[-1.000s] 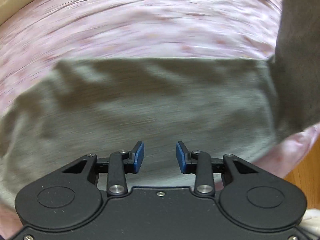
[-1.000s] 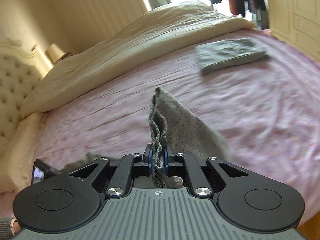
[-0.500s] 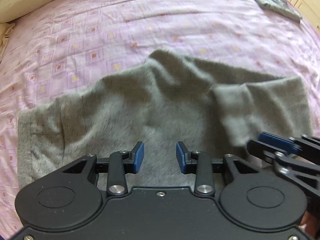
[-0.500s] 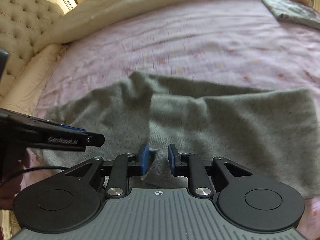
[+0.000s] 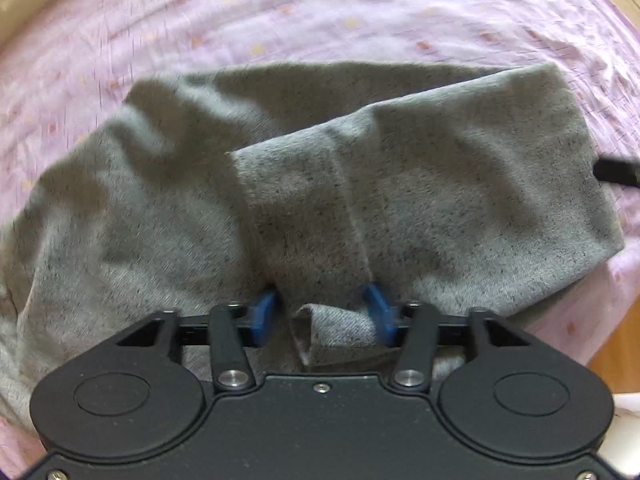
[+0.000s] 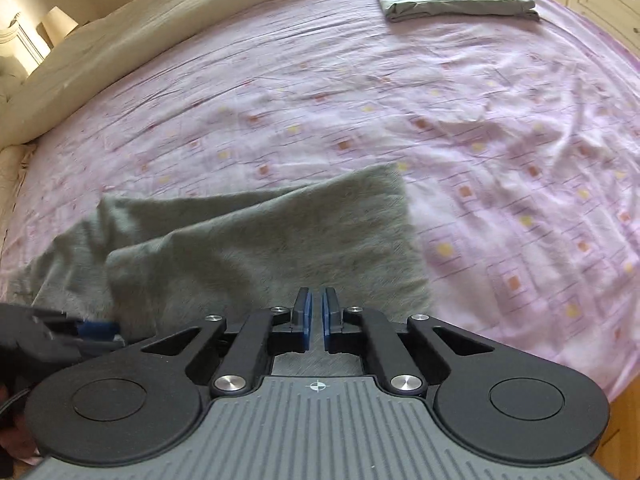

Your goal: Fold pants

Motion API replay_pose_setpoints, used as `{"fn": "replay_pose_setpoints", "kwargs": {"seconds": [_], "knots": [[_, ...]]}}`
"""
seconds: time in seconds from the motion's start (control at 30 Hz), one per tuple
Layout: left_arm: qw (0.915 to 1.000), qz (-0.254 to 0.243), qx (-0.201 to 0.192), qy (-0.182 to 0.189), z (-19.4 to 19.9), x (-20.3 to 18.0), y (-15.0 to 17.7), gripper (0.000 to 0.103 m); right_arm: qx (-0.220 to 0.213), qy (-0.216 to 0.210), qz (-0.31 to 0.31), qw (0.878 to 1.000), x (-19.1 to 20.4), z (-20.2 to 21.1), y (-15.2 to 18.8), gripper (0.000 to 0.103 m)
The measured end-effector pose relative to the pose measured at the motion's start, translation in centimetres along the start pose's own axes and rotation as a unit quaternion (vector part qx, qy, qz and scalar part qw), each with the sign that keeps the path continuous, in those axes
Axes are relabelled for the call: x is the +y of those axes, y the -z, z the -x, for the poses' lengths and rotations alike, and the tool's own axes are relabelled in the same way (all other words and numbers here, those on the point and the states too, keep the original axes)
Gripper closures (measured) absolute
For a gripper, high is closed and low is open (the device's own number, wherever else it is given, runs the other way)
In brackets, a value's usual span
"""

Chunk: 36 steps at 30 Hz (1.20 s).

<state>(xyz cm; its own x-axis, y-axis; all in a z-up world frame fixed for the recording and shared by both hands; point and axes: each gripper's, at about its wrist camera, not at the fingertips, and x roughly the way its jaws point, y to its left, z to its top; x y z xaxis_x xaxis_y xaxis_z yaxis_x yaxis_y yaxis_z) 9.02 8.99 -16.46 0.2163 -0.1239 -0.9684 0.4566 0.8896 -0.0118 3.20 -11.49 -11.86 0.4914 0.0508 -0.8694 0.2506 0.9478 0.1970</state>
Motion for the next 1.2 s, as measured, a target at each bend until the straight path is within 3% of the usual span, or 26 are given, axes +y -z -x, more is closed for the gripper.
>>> {"fn": "replay_pose_setpoints", "kwargs": {"seconds": [0.17,0.3,0.43,0.5,0.6,0.77,0.9,1.0,1.1,1.2], "knots": [[0.9994,0.019,0.009,-0.028,-0.2,-0.8,-0.3,0.037,0.001,0.002,0.025,1.000,-1.2,-2.6,-2.4,0.096],[0.9978,0.051,0.015,-0.039,-0.5,-0.3,-0.4,0.027,0.039,0.016,0.041,0.998,-3.1,-6.3,-4.3,0.099],[0.9964,0.066,0.013,-0.052,-0.6,-0.3,-0.3,0.019,0.024,0.008,0.064,0.998,-3.5,-5.9,-4.7,0.102],[0.9953,0.075,0.013,-0.059,-0.7,-0.1,0.0,0.016,0.032,-0.010,0.072,0.997,-3.5,-4.8,-4.2,0.096],[0.9940,0.087,0.013,-0.065,-0.7,0.0,0.3,0.012,0.056,-0.029,0.087,0.994,-3.5,-3.2,-2.1,0.096],[0.9927,0.095,0.017,-0.072,-0.7,0.3,0.7,0.008,0.100,-0.009,0.102,0.990,-4.5,-1.8,3.0,0.096],[0.9922,0.100,0.024,-0.071,-0.5,0.4,0.3,0.009,0.089,-0.010,0.089,0.992,-4.7,-0.4,3.9,0.097],[0.9927,0.100,0.017,-0.065,0.6,0.6,0.5,0.015,0.065,-0.005,0.088,0.994,-4.1,0.9,3.1,0.097],[0.9922,0.103,-0.005,-0.071,2.5,1.4,1.7,0.016,0.039,0.016,0.125,0.991,-2.2,1.8,2.2,0.096],[0.9895,0.124,-0.028,-0.069,4.4,3.2,3.7,0.016,0.028,0.062,0.186,0.980,1.2,1.7,1.7,0.096]]}}
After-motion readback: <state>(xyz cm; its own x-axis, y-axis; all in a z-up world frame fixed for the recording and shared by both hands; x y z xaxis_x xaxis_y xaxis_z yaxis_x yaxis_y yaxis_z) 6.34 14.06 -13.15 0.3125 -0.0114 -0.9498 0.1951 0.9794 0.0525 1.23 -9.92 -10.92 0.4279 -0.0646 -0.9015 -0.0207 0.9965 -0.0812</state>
